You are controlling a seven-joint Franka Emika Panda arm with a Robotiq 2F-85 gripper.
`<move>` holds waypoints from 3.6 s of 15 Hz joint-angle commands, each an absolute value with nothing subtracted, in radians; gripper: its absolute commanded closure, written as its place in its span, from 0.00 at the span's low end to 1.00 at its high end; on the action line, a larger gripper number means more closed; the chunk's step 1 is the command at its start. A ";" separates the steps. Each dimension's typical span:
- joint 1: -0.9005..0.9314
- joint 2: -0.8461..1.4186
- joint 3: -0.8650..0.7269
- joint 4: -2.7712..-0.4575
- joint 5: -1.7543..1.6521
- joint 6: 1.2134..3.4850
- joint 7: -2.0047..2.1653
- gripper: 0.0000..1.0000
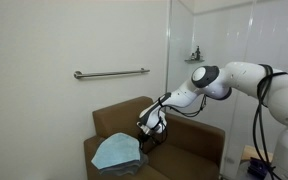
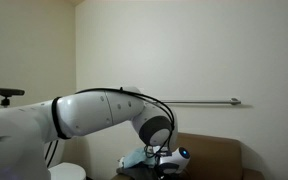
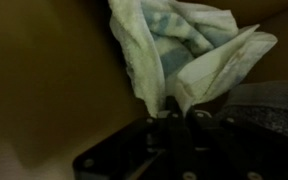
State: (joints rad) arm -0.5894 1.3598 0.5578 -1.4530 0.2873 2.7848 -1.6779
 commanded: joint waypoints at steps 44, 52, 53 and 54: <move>0.611 0.353 -0.586 -2.212 0.510 3.494 -0.709 0.96; 1.264 0.744 -1.175 -2.074 1.164 3.461 -0.829 0.96; 1.347 0.788 -1.231 -2.105 1.246 3.462 -0.833 0.96; 1.429 0.830 -1.279 -2.141 1.331 3.460 -0.841 0.96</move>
